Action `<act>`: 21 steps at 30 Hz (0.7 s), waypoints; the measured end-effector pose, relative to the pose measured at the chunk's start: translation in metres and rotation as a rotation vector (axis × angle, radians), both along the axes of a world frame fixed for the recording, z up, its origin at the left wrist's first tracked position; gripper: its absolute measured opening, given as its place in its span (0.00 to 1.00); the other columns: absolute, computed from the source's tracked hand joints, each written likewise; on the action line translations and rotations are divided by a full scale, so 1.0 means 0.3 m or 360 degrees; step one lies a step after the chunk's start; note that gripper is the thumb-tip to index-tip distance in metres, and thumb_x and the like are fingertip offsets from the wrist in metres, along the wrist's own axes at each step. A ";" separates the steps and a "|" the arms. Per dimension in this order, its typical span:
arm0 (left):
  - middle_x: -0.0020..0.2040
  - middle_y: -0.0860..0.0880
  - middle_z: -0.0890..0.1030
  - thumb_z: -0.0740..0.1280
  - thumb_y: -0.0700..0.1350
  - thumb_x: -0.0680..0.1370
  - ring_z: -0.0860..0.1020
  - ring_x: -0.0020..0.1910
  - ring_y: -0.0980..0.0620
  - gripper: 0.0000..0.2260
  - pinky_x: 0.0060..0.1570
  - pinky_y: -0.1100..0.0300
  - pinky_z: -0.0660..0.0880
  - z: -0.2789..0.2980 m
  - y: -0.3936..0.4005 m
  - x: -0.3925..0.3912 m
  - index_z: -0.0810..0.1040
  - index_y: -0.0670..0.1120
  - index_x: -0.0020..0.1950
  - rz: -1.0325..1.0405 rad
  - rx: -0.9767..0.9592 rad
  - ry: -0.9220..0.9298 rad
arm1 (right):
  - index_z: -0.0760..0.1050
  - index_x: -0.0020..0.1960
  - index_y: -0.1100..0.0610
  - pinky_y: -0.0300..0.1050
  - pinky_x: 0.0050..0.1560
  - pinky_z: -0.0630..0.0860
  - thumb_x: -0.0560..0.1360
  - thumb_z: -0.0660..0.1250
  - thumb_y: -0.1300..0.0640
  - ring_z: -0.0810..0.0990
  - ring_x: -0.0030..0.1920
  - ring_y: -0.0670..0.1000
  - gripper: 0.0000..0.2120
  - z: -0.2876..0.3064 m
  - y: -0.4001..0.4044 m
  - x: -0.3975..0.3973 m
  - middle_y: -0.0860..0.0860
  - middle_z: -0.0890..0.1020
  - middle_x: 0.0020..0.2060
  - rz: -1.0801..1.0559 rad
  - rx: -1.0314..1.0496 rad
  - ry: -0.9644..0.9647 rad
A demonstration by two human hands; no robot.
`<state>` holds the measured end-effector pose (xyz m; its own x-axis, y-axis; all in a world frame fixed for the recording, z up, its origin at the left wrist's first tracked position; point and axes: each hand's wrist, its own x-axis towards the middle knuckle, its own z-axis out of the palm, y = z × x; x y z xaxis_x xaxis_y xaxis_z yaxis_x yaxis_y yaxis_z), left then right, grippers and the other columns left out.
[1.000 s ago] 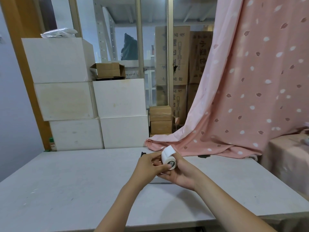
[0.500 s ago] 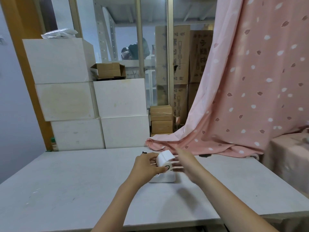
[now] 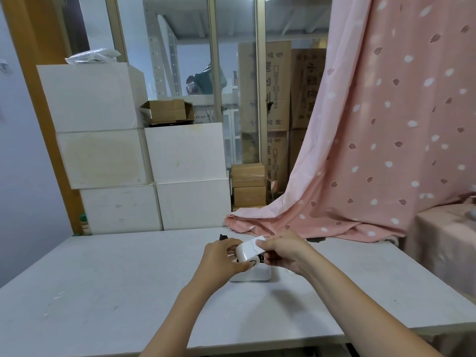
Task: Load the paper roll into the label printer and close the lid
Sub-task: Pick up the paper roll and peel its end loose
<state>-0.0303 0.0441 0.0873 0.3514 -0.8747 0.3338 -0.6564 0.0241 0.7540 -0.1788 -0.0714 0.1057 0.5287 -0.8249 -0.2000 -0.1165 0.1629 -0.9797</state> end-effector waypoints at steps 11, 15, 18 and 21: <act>0.47 0.55 0.86 0.82 0.49 0.65 0.83 0.49 0.60 0.19 0.55 0.59 0.81 0.003 0.009 -0.015 0.85 0.50 0.54 0.0023 -0.0108 0.0085 | 0.77 0.37 0.64 0.42 0.31 0.79 0.76 0.74 0.64 0.73 0.29 0.51 0.10 -0.017 0.021 0.000 0.55 0.76 0.29 -0.0077 0.0051 -0.0026; 0.47 0.55 0.87 0.83 0.49 0.64 0.84 0.49 0.60 0.20 0.55 0.59 0.81 0.003 0.010 -0.008 0.85 0.51 0.54 0.0046 -0.0060 0.0101 | 0.78 0.48 0.59 0.45 0.42 0.79 0.71 0.79 0.56 0.78 0.40 0.51 0.13 -0.044 0.053 0.003 0.54 0.81 0.44 -0.0248 -0.0310 0.0110; 0.45 0.54 0.87 0.83 0.47 0.64 0.84 0.47 0.60 0.18 0.53 0.62 0.81 0.001 0.014 -0.011 0.86 0.50 0.52 0.0020 -0.0057 0.0145 | 0.80 0.51 0.56 0.38 0.44 0.74 0.72 0.77 0.59 0.79 0.47 0.47 0.10 -0.039 0.082 0.000 0.50 0.82 0.48 -0.0295 -0.0949 0.0202; 0.45 0.54 0.87 0.82 0.43 0.65 0.85 0.46 0.59 0.17 0.52 0.63 0.81 0.000 0.019 -0.021 0.86 0.48 0.53 0.0011 -0.0055 0.0226 | 0.85 0.51 0.55 0.36 0.52 0.77 0.76 0.69 0.65 0.82 0.52 0.45 0.09 -0.040 0.108 0.007 0.48 0.85 0.50 -0.0056 -0.1293 0.0318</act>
